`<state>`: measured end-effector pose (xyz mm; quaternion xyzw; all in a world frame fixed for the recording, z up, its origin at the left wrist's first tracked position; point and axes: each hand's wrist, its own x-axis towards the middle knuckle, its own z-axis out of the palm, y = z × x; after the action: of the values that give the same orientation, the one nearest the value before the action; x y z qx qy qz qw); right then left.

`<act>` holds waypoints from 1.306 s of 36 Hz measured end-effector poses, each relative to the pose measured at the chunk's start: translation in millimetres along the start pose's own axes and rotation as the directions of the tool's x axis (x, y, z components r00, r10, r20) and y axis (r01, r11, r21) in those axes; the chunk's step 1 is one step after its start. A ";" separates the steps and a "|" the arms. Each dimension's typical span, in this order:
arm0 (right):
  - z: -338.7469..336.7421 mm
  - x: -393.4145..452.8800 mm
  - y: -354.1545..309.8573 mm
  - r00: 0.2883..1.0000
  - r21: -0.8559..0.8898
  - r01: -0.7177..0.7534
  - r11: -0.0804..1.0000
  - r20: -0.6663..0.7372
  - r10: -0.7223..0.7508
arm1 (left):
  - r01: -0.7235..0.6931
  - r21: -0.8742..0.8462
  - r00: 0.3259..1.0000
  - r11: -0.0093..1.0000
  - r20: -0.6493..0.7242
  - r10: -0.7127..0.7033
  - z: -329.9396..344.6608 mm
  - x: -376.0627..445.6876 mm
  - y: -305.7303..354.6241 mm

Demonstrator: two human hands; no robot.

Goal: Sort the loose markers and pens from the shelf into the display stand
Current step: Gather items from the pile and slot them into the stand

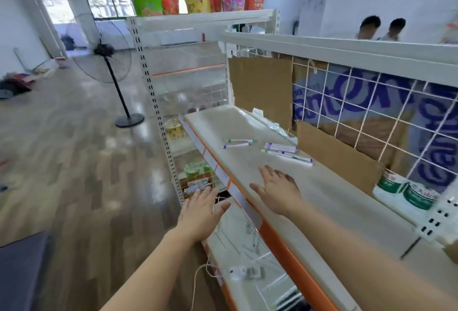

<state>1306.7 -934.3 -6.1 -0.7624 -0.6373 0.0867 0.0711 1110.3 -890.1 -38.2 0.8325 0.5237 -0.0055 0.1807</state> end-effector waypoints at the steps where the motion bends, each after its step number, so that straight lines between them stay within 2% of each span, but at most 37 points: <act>1: 1.7 10.1 0.3 1.000 0.000 -0.003 1.000 0.001 0.003 | -0.004 -0.008 1.000 1.000 0.002 0.004 -1.7 11.4 -3.3; 7: 14.3 76.1 -2.6 0.998 0.000 -0.067 0.998 0.008 0.067 | -0.073 -0.020 0.997 0.997 -0.009 0.073 -8.1 86.2 -27.7; 17: 20.4 180.3 -28.2 0.961 0.048 -0.275 0.960 0.027 0.274 | -0.249 -0.053 0.968 0.967 -0.046 0.246 -40.5 196.8 -73.5; 26: 31.5 237.5 -17.0 0.930 0.021 -0.365 0.931 0.046 0.364 | -0.324 -0.083 0.946 0.942 -0.031 0.323 -49.0 261.6 -72.9; 33: 34.9 276.1 0.7 0.950 -0.060 -0.309 0.949 0.017 0.310 | -0.343 -0.002 0.937 0.939 -0.070 0.342 -46.8 302.7 -54.6; 41: 42.2 303.3 14.8 0.959 -0.067 -0.262 0.963 0.096 0.267 | -0.390 0.092 0.921 0.916 0.041 0.388 -34.1 335.5 -32.1; 47: 43.5 311.2 18.9 0.965 -0.099 -0.236 0.967 0.090 0.245 | -0.403 0.120 0.915 0.907 0.017 0.404 -33.7 353.8 -20.0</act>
<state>1368.9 -631.6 -65.6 -0.8312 -0.5459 0.1052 -0.0059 1246.4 -564.2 -82.8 0.9321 0.3400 0.0038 0.1249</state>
